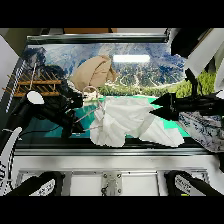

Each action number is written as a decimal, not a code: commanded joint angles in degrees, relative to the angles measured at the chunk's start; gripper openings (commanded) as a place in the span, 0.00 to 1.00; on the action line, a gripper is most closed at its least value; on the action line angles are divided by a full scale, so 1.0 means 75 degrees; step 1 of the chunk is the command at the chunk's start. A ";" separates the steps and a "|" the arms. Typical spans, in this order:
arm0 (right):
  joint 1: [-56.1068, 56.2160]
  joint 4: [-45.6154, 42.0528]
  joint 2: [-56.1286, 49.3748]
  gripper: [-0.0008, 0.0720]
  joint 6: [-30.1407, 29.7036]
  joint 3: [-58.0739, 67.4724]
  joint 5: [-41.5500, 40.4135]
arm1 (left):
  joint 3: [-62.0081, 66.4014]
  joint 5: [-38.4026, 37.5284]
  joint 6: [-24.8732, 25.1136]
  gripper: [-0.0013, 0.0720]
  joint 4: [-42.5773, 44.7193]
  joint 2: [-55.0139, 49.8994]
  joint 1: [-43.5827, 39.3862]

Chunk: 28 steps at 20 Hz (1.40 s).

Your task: Fold the clothes and pants, and hang the long-sleeved shirts on hangers.

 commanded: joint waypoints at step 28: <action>0.1539 0.1008 -0.1008 0.83 -0.0734 -0.0239 0.0003 | -0.0003 -0.0023 0.0003 0.04 -0.0003 -0.0006 0.0003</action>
